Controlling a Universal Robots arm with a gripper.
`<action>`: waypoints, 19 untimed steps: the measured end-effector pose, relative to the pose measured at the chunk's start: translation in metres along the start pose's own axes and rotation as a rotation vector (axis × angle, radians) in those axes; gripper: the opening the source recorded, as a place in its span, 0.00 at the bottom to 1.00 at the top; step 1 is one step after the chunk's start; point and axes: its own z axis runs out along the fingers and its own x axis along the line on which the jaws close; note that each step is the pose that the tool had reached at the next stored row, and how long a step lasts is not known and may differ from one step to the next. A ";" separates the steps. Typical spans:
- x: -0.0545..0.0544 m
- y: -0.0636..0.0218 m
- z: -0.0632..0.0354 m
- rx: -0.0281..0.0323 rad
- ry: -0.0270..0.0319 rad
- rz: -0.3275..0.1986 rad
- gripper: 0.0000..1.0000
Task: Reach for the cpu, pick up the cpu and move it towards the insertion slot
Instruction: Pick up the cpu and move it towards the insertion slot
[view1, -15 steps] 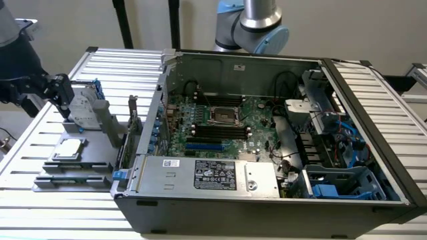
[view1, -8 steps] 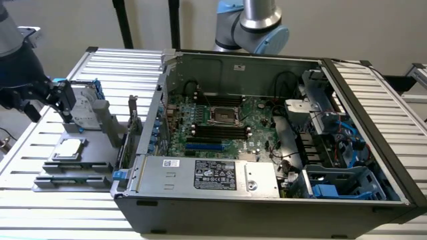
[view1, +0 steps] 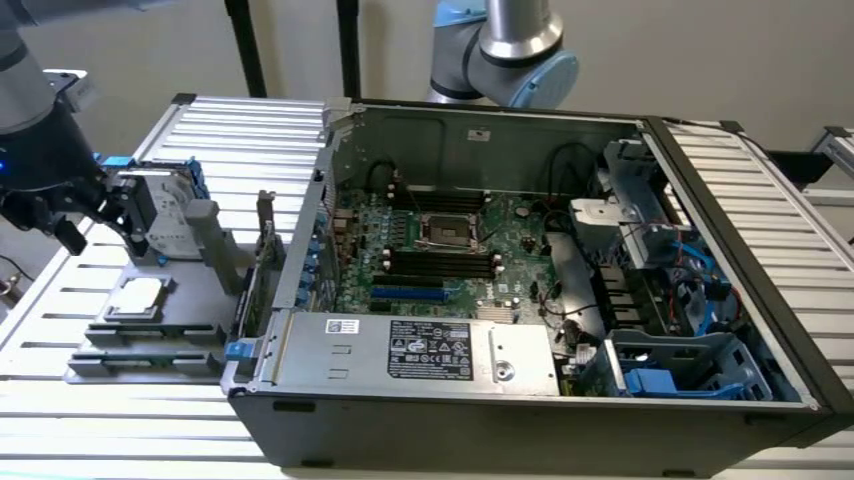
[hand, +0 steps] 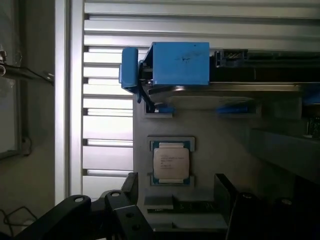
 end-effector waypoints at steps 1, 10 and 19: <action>0.000 -0.0002 0.0018 0.0000 0.0000 0.000 0.71; 0.000 -0.0015 0.0181 0.0000 0.0000 0.000 0.71; 0.000 -0.0025 0.0345 -0.0001 -0.0001 0.000 0.71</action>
